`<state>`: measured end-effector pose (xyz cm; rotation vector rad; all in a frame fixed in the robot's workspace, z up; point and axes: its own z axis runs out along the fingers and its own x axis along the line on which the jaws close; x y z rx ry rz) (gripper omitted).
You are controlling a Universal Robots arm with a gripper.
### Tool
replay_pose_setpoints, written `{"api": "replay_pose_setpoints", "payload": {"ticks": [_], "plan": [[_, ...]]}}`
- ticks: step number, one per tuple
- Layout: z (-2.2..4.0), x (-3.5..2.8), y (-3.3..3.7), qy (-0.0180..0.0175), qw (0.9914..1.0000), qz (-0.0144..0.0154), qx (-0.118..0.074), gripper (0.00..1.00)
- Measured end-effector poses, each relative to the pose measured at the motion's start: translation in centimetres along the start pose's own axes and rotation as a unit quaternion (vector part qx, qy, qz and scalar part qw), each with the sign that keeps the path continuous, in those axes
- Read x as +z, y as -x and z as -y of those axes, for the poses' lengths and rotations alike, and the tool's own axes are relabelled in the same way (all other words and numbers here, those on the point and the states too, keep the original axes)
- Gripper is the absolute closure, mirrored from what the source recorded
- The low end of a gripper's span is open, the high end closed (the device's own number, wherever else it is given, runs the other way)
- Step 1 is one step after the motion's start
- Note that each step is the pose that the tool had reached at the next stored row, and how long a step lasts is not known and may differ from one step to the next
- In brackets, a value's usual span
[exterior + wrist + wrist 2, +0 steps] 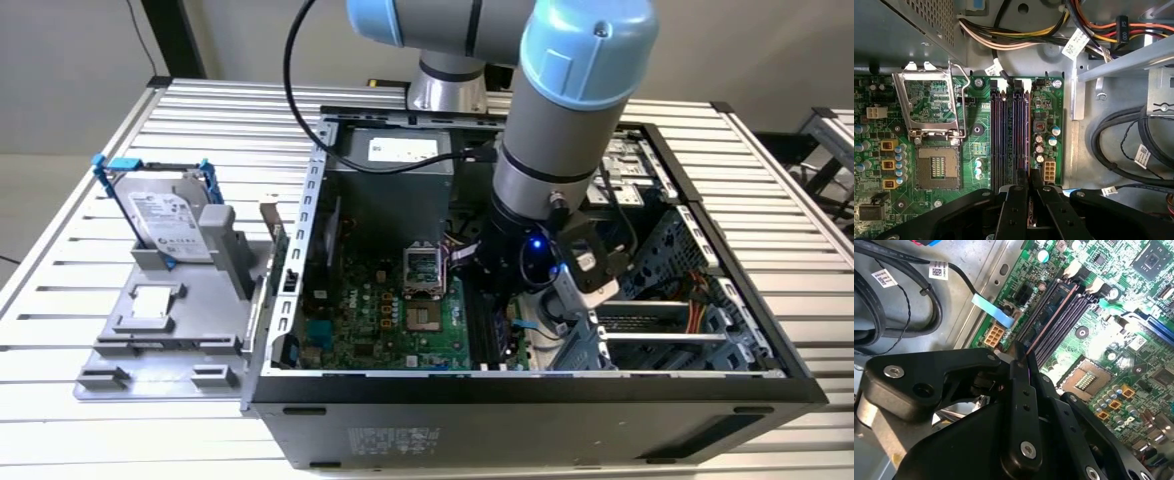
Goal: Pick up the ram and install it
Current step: 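Insert the ram into the slot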
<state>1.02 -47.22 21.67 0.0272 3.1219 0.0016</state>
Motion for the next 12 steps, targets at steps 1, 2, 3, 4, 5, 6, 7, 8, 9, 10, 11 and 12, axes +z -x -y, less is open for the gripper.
{"api": "replay_pose_setpoints", "payload": {"ticks": [1,2,3,4,5,6,7,8,9,10,11,12], "plan": [[0.00,0.06,0.00,0.0000,1.00000,0.0000,0.000,1.00],[0.00,0.12,0.00,0.0000,1.00000,0.0000,0.000,1.00],[0.00,0.20,0.00,0.0000,1.00000,0.0000,0.000,1.00],[0.00,0.30,-0.01,-0.0001,1.00000,0.0000,0.000,1.00],[0.00,0.39,-0.01,-0.0001,1.00000,0.0000,0.000,1.00],[0.00,0.46,-0.01,-0.0001,1.00000,0.0000,0.000,1.00],[0.00,0.49,-0.01,-0.0001,1.00000,-0.0002,0.000,1.00],[0.00,0.48,-0.01,-0.0001,1.00000,-0.0007,0.000,1.00],[0.00,0.48,-0.01,-0.0002,1.00000,-0.0013,0.000,1.00],[0.00,0.48,-0.01,-0.0002,1.00000,-0.0019,0.000,1.00],[0.00,0.48,-0.01,-0.0002,1.00000,-0.0025,0.000,1.00],[0.00,0.49,-0.01,-0.0001,1.00000,-0.0031,0.000,1.00]]}}
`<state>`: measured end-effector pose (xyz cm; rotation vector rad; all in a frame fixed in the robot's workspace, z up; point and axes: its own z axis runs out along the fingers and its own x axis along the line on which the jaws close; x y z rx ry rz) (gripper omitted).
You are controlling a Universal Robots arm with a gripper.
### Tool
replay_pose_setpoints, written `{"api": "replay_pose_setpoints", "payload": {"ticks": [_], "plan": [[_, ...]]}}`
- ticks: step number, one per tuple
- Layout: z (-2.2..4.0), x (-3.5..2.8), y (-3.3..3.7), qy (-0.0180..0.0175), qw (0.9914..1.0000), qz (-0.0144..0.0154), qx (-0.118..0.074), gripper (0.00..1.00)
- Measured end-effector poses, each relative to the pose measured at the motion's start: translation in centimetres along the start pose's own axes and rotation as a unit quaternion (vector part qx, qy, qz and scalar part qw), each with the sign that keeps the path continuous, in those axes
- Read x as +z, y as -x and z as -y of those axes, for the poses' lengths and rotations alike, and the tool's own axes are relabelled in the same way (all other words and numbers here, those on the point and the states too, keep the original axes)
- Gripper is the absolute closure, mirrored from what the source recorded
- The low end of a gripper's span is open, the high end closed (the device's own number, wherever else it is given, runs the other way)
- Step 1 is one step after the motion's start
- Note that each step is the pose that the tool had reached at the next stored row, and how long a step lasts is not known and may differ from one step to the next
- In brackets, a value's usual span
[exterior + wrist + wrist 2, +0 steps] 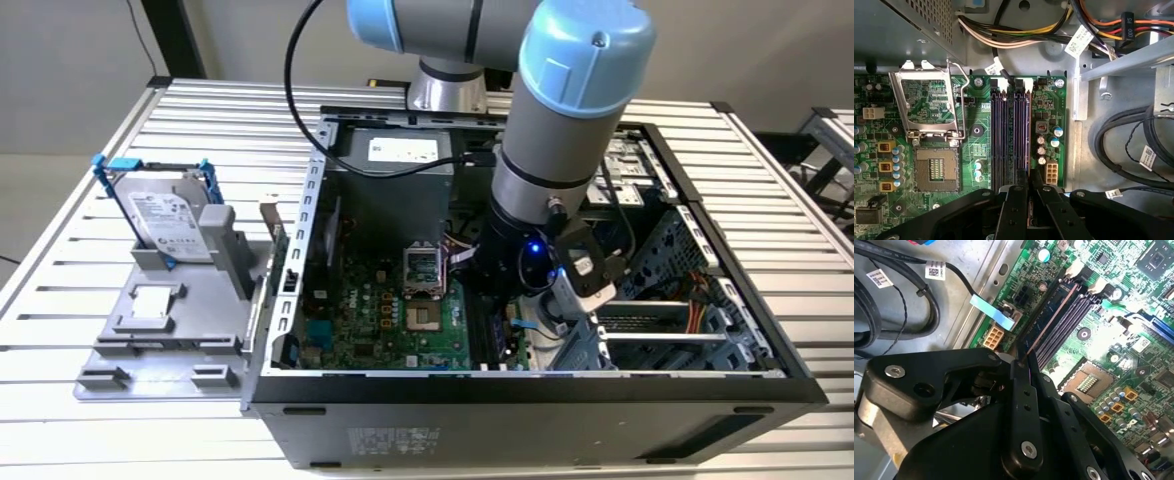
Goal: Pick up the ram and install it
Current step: 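Insert the ram into the slot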
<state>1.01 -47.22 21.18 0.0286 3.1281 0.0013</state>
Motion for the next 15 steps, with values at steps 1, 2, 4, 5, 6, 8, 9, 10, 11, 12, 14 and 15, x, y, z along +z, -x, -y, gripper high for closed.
{"api": "replay_pose_setpoints", "payload": {"ticks": [1,2,4,5,6,8,9,10,11,12,14,15], "plan": [[0.00,0.00,0.00,0.0000,1.00000,-0.0006,0.000,1.00],[0.00,0.00,0.00,0.0001,1.00000,-0.0013,0.000,1.00],[0.00,0.00,0.00,0.0000,1.00000,-0.0024,0.000,0.00],[0.00,0.01,0.00,0.0000,1.00000,-0.0030,0.000,0.00],[0.00,0.00,0.00,0.0000,0.99999,-0.0037,0.000,0.00],[0.00,-0.04,0.00,-0.0001,0.99999,-0.0041,0.002,0.00],[0.00,-0.29,0.00,0.0000,0.99998,-0.0042,0.005,0.00],[0.00,-0.80,0.01,-0.0001,0.99997,-0.0042,0.006,0.00],[0.00,-1.22,0.02,0.0000,0.99997,-0.0042,0.006,0.00],[0.00,-1.67,0.02,-0.0002,0.99997,-0.0042,0.006,0.00],[0.00,-2.62,0.04,-0.0001,0.99997,-0.0042,0.006,0.00],[0.00,-3.04,0.04,-0.0001,0.99997,-0.0042,0.006,0.00]]}}
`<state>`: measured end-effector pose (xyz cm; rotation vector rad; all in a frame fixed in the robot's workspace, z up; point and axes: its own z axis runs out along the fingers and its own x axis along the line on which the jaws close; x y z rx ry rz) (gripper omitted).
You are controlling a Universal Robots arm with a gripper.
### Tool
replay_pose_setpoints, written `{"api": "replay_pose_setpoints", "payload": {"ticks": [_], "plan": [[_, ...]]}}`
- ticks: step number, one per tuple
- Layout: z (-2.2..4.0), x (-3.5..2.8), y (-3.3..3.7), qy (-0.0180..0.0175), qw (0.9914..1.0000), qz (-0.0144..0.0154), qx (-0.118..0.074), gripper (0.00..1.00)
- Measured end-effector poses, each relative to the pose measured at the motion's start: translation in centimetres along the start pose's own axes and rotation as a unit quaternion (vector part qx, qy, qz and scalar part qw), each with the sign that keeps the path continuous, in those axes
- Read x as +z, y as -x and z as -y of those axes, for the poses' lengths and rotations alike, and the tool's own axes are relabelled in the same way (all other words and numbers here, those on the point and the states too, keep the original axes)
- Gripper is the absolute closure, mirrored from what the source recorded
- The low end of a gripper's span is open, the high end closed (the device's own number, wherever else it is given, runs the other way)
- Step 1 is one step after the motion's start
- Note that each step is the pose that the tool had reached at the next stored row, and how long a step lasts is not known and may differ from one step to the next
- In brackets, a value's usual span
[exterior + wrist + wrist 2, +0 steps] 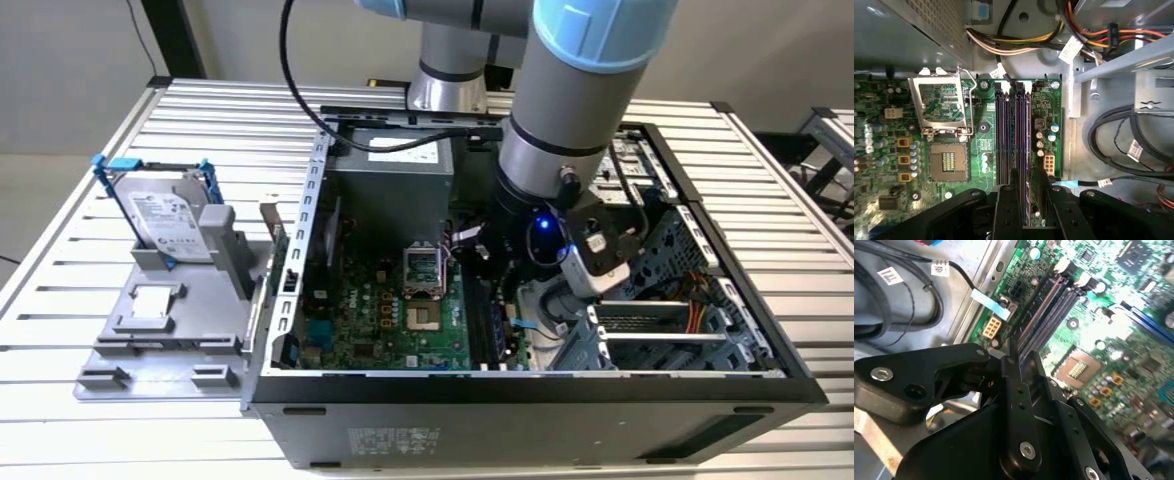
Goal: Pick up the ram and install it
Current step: 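Insert the ram into the slot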
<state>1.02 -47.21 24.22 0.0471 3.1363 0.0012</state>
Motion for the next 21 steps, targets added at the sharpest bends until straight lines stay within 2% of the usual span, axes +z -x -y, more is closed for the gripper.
{"api": "replay_pose_setpoints", "payload": {"ticks": [1,2,5,6,21], "plan": [[0.00,-0.44,0.00,-0.0001,1.00000,-0.0001,0.000,0.00],[0.00,-0.60,0.00,-0.0001,1.00000,-0.0001,0.000,0.00],[0.00,-0.59,-0.01,-0.0002,1.00000,-0.0001,0.000,0.00],[0.00,-0.59,-0.01,-0.0003,1.00000,-0.0001,0.000,1.00],[0.00,-0.60,-0.02,-0.0020,1.00000,0.0000,0.000,1.00]]}}
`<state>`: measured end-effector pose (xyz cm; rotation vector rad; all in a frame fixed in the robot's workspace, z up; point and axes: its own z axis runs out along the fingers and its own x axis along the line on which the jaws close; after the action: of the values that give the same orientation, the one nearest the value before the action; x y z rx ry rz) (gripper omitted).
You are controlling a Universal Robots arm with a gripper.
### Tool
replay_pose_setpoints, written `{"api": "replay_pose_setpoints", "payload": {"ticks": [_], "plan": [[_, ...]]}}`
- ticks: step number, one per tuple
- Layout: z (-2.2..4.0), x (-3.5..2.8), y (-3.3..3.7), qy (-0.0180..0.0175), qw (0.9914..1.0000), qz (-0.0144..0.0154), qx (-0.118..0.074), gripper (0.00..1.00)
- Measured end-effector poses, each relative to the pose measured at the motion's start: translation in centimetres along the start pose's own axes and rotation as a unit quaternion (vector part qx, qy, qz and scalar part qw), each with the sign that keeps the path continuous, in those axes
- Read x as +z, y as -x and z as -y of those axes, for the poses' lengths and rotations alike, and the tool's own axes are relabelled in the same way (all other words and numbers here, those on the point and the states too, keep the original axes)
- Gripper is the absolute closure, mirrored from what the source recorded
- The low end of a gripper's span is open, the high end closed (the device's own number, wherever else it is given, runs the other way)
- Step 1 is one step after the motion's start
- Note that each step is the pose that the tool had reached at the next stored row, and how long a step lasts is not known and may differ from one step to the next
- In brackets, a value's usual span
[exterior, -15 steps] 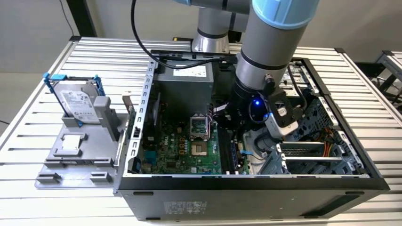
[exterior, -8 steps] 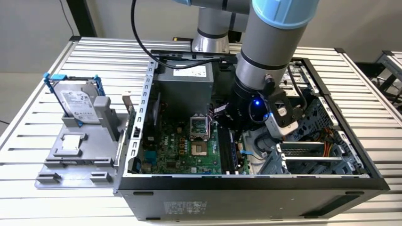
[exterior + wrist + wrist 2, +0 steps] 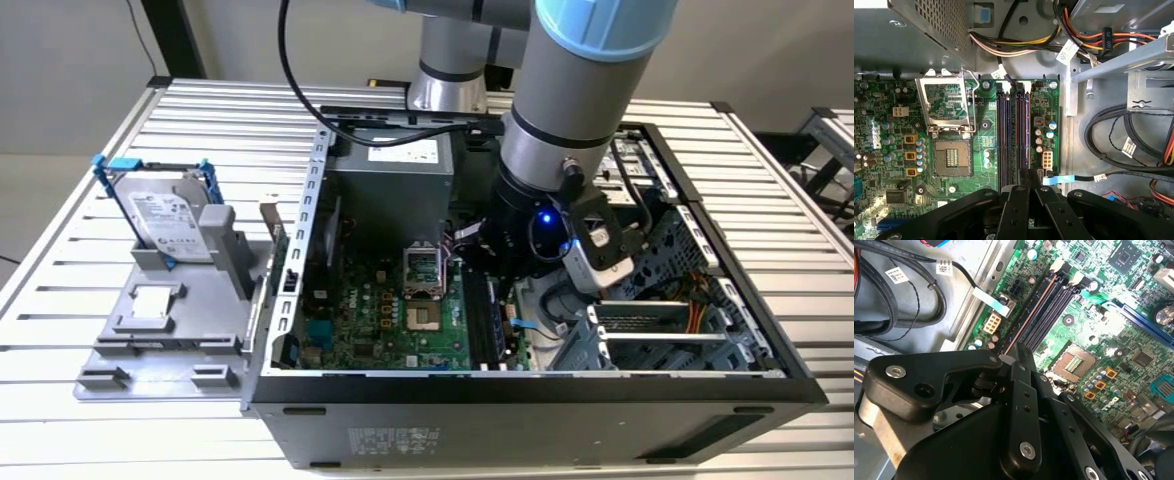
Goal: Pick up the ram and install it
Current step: 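Insert the ram into the slot, then press down the ram until it locks into place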
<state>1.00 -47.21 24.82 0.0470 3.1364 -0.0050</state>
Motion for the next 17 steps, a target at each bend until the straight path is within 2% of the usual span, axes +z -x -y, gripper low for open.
{"api": "replay_pose_setpoints", "payload": {"ticks": [4,9,17], "plan": [[0.00,0.00,0.00,-0.0001,1.00000,0.0000,-0.002,1.00],[0.00,-0.03,0.00,-0.0006,0.99980,0.0001,-0.020,1.00],[-0.01,-0.23,0.00,-0.0013,0.99855,0.0003,-0.054,1.00]]}}
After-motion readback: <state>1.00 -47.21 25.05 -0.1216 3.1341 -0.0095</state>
